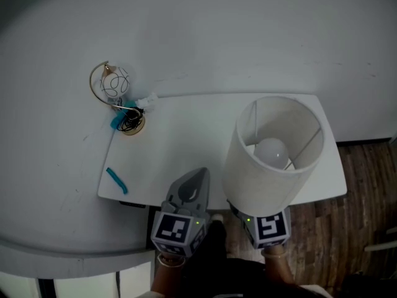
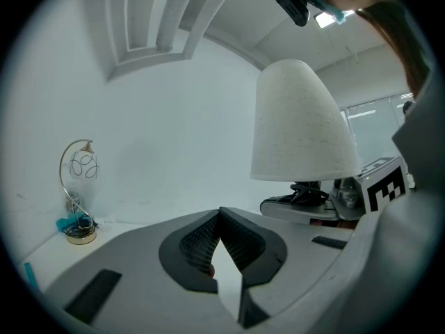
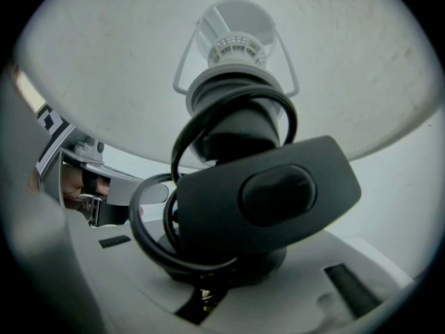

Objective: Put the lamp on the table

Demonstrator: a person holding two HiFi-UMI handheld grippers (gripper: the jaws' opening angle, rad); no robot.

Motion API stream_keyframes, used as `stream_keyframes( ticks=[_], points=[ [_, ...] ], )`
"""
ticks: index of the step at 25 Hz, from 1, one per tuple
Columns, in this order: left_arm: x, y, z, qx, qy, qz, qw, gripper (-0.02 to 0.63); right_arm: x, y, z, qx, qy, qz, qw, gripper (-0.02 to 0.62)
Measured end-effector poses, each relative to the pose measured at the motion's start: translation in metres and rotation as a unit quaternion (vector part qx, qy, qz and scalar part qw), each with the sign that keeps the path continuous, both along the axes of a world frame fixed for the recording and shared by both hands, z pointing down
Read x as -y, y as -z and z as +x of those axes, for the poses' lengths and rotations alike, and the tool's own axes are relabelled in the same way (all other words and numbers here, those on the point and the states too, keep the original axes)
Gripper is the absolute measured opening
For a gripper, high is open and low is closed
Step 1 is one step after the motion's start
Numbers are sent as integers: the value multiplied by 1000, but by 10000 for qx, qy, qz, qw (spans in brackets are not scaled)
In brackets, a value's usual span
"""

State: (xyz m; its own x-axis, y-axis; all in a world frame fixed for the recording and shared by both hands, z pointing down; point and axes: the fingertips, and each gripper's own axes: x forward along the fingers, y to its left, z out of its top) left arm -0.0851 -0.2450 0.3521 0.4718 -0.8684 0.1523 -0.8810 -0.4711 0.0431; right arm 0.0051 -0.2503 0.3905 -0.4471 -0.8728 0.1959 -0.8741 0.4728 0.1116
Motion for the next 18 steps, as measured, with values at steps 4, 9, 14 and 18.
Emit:
stream_keyframes(
  ticks=[4, 9, 14, 18],
  points=[
    [12, -2, 0, -10, 0, -28, 10000, -6, 6, -13, 4, 20, -115, -347, 9993, 20],
    [23, -4, 2, -6, -31, -1, 10000, -6, 23, -8, 3, -87, 1, 23, 10000, 20],
    [33, -5, 3, -9, -80, -15, 10000, -6, 31, -20, 5, -182, -76, -281, 9994, 20],
    [44, -3, 1, -7, -95, 6, 10000, -6, 44, -15, -1, -140, -5, -16, 9999, 20]
  ],
)
